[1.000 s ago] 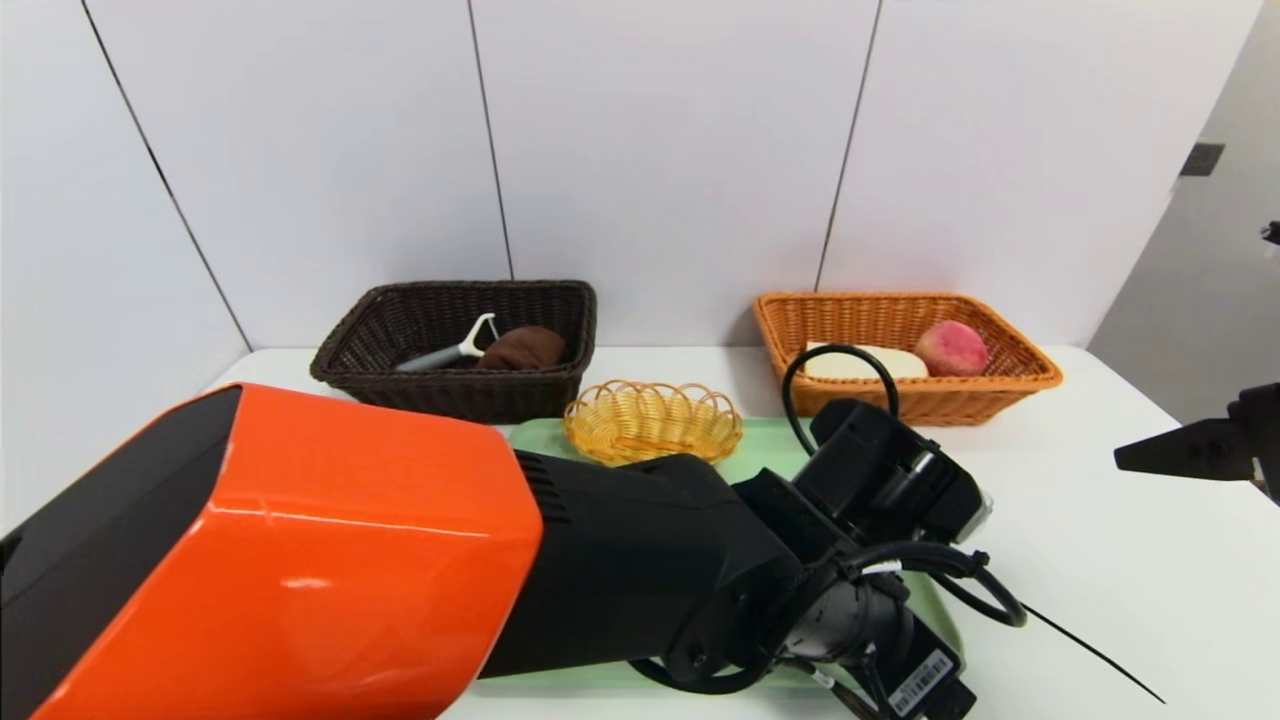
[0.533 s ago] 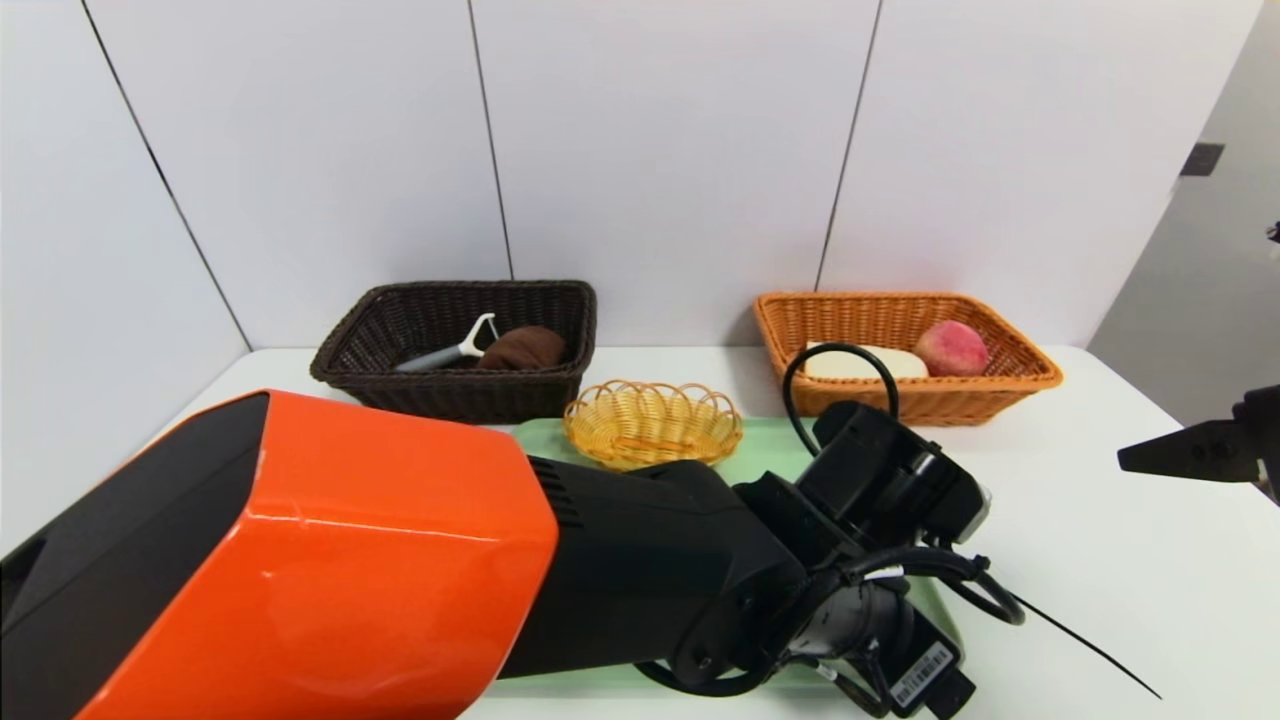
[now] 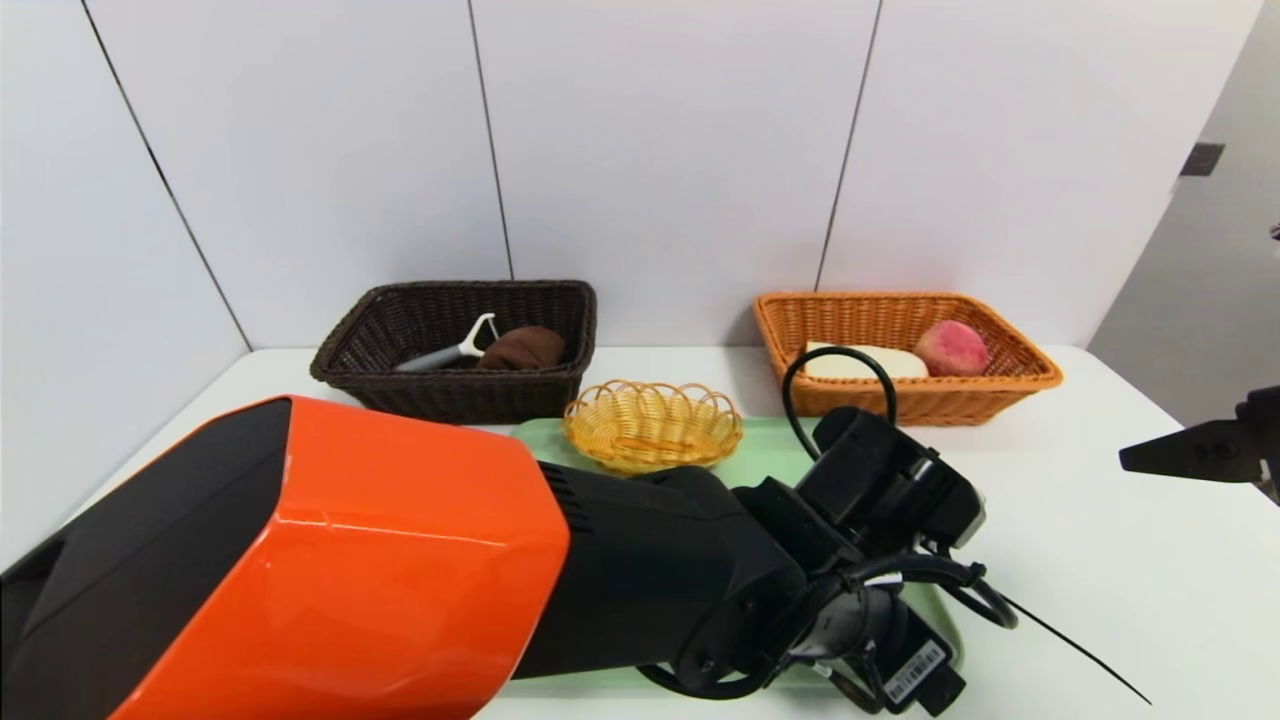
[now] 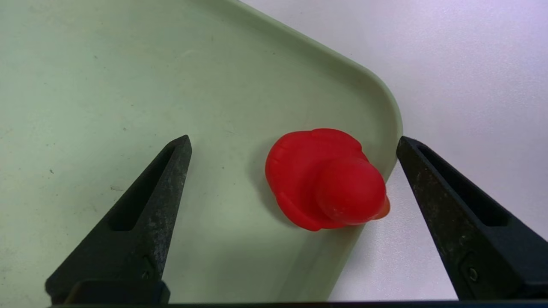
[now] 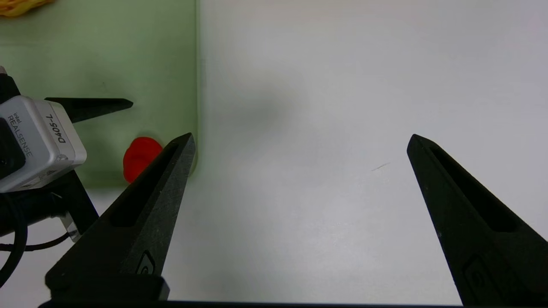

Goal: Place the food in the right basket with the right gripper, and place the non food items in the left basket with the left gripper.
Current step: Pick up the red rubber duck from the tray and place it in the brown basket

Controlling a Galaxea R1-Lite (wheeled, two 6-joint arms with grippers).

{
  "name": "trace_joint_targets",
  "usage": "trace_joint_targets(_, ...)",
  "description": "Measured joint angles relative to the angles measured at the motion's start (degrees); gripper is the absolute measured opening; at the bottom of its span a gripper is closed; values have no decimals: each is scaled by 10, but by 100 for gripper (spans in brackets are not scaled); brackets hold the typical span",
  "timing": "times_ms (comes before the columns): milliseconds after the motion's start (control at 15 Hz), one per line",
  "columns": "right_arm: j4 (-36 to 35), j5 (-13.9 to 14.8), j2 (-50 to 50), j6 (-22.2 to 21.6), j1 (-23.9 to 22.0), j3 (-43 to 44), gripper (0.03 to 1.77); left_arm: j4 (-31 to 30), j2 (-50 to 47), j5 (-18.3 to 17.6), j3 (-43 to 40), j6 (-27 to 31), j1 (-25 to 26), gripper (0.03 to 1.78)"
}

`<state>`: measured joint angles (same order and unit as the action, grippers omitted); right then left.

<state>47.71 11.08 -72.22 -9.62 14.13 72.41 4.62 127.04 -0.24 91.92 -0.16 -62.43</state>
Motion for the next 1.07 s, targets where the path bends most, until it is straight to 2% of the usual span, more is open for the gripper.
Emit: trace_joint_targets(1067, 0, -1, 10, 0, -4, -6, 171, 2, 3, 0, -2, -2, 7, 169)
